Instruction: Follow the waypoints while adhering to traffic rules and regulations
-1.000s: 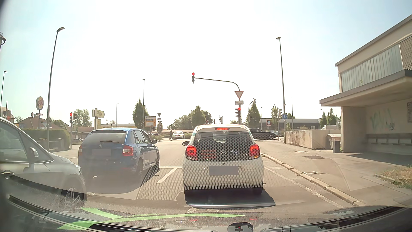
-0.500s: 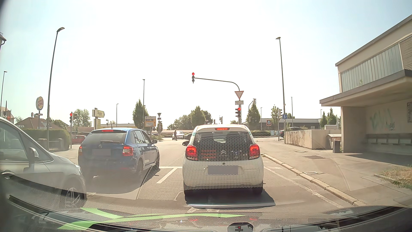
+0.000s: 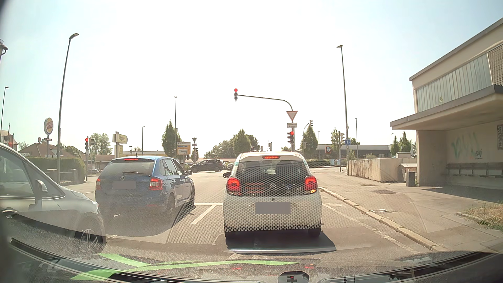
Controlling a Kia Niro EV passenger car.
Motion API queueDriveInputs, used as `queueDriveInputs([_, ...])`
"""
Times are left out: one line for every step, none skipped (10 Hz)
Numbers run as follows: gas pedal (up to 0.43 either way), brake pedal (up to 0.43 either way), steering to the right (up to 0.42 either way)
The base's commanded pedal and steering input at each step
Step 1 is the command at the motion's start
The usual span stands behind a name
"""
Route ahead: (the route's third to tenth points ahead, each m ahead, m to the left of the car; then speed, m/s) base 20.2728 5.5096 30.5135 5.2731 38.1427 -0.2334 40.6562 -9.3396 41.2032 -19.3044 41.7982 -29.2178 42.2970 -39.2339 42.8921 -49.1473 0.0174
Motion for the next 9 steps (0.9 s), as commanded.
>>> queueDriveInputs([0.000, 0.250, 0.026])
queueDriveInputs([0.000, 0.250, 0.026])
queueDriveInputs([0.000, 0.250, 0.026])
queueDriveInputs([0.000, 0.250, 0.026])
queueDriveInputs([0.000, 0.250, 0.026])
queueDriveInputs([0.000, 0.250, 0.026])
queueDriveInputs([0.000, 0.250, 0.026])
queueDriveInputs([0.000, 0.250, 0.026])
queueDriveInputs([0.000, 0.250, 0.026])
